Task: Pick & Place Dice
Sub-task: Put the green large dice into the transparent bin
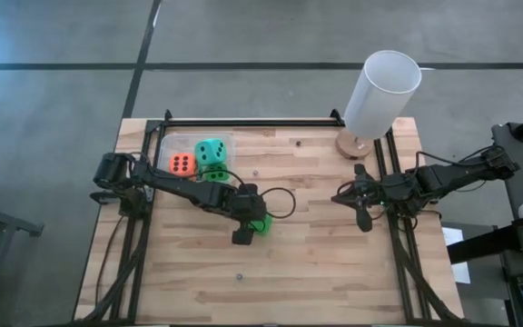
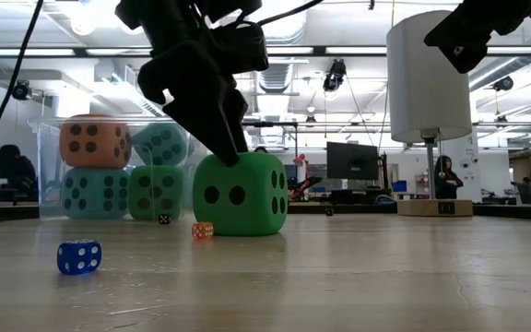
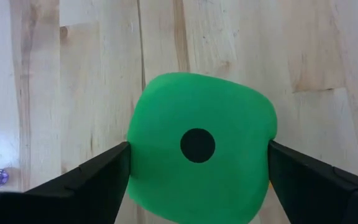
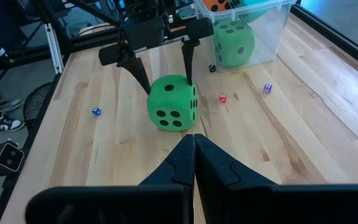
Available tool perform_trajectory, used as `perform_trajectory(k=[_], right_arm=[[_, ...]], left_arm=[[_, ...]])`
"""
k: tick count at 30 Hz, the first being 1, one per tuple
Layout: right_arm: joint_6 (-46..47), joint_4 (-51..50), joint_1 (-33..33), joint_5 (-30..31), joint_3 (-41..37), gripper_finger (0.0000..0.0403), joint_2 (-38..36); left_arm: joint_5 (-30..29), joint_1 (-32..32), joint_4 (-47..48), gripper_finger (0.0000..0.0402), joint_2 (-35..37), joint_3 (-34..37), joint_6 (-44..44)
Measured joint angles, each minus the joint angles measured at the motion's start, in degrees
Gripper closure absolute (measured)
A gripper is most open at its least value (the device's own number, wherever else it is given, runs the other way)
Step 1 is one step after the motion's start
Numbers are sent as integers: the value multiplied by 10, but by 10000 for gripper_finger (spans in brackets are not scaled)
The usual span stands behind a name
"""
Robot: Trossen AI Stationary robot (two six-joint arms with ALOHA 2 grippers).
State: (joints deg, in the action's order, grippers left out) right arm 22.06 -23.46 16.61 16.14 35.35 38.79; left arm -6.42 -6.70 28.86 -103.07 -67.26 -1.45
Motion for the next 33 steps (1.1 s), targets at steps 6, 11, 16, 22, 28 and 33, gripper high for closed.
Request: perform_trajectory(k=[6, 11, 16, 22, 28, 33], right_arm=[[0, 0, 0, 0, 0, 394, 0], [0, 0, 0, 0, 0, 394, 0], [0, 0, 0, 0, 0, 394, 0], [0, 0, 0, 0, 0, 394, 0], [0, 0, 0, 0, 0, 394, 0], [0, 0, 0, 0, 0, 394, 0]], left_arm=[[0, 0, -1, 49, 0, 0, 0], [1, 0, -2, 53, 0, 0, 0], [0, 0, -11, 54, 0, 0, 12], [0, 1, -18, 57, -1, -2, 24], [0, 1, -21, 55, -1, -2, 20], [1, 1, -21, 51, -1, -2, 17]])
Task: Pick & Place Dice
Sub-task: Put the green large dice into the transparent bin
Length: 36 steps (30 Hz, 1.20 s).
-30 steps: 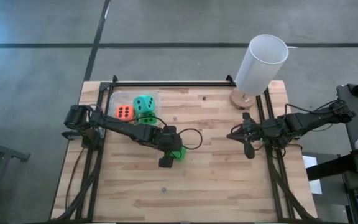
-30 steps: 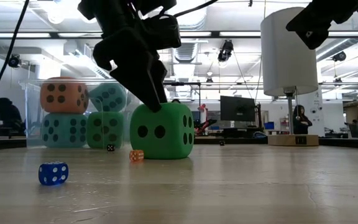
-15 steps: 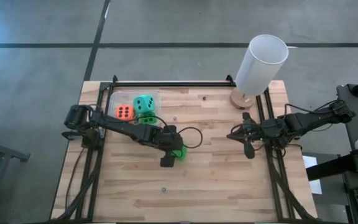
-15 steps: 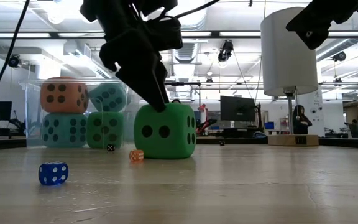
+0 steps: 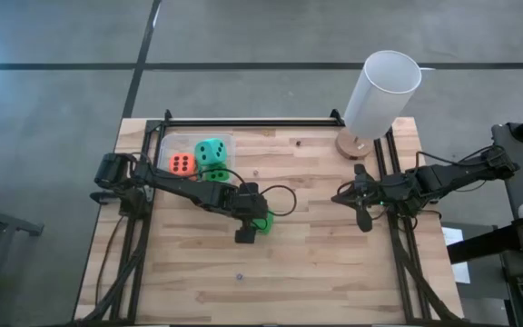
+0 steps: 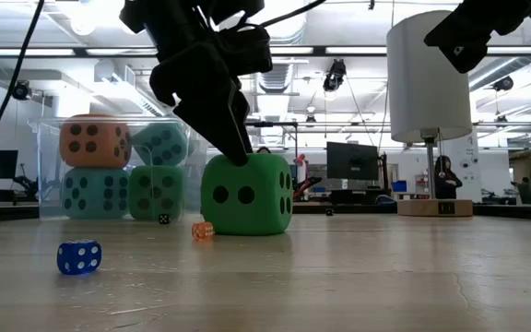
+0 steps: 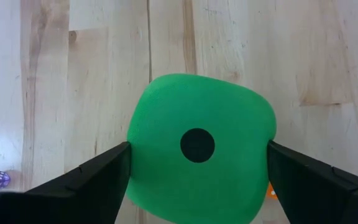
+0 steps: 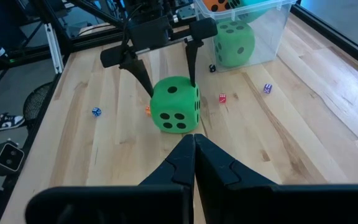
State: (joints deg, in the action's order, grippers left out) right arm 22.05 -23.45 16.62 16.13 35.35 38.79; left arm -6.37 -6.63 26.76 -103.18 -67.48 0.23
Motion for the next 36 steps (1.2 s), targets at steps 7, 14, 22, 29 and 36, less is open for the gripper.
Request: perform_trajectory(k=[7, 14, 22, 29, 36], right_arm=[[0, 0, 0, 0, 0, 394, 0], [0, 0, 0, 0, 0, 394, 0], [0, 0, 0, 0, 0, 394, 0], [0, 0, 0, 0, 0, 394, 0], [0, 0, 0, 0, 0, 394, 0]], left_arm=[[2, 0, 0, 56, 0, 0, 0], [2, 0, 0, 53, 0, 0, 0], [3, 0, 0, 57, 0, 0, 0], [3, 0, 0, 55, 0, 0, 0], [3, 0, 0, 58, 0, 0, 0]])
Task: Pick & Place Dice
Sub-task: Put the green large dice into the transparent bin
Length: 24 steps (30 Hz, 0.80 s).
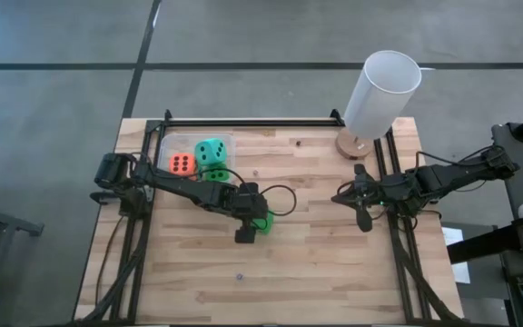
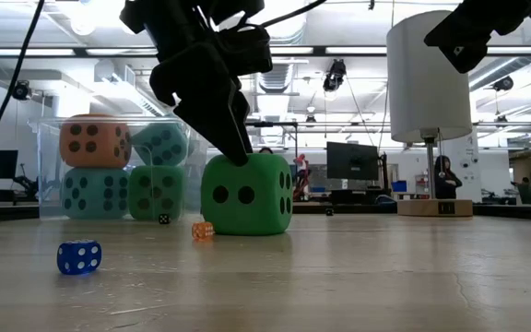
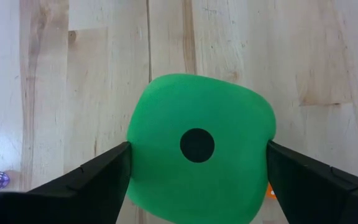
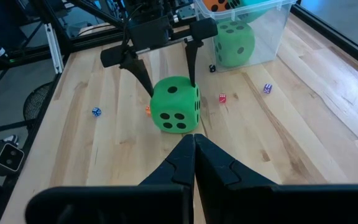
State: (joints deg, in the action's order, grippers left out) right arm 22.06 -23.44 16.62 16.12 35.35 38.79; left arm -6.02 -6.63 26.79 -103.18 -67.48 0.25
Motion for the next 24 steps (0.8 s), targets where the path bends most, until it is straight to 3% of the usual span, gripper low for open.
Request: perform_trajectory(k=[24], right_arm=[[0, 0, 0, 0, 0, 394, 0]], left_arm=[[0, 0, -1, 76, 0, 0, 13]])
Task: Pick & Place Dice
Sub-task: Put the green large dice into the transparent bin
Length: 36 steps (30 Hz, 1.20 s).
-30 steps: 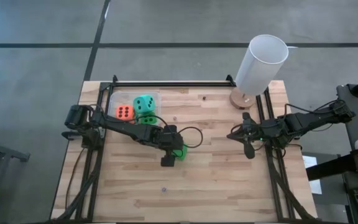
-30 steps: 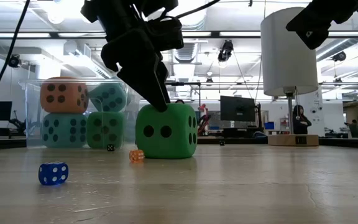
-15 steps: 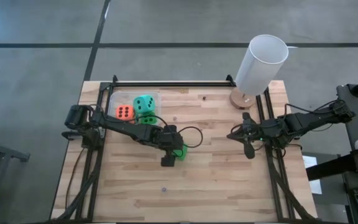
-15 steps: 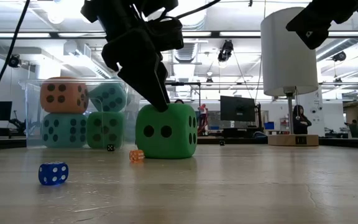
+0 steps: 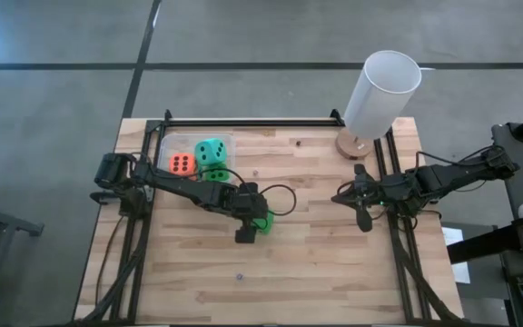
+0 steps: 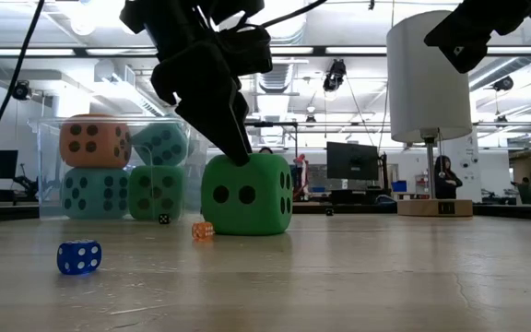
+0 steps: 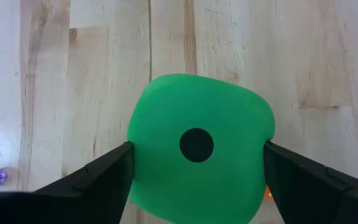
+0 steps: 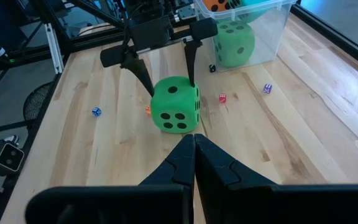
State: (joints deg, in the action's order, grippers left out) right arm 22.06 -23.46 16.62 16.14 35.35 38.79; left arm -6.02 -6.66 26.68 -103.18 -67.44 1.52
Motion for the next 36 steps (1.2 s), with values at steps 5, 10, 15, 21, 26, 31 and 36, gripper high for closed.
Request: perform_trajectory(k=[5, 10, 15, 21, 26, 31, 36], right_arm=[[0, 0, 0, 0, 0, 394, 0], [0, 0, 0, 0, 0, 394, 0], [0, 0, 0, 0, 0, 394, 0], [0, 0, 0, 0, 0, 394, 0], [0, 0, 0, 0, 0, 394, 0], [0, 0, 0, 0, 0, 394, 0], [0, 0, 0, 0, 0, 394, 0]], left_arm=[[0, 0, -1, 58, 0, 0, -1], [0, 0, -3, 24, 0, 0, -13], [-2, 0, -4, 6, -1, 1, -15], [-3, -1, -7, 8, -1, 3, -15], [-4, -1, -6, 4, -3, 3, -15], [-2, -1, -6, 6, -3, 3, -12], [15, -1, -5, 2, -5, 3, 9]])
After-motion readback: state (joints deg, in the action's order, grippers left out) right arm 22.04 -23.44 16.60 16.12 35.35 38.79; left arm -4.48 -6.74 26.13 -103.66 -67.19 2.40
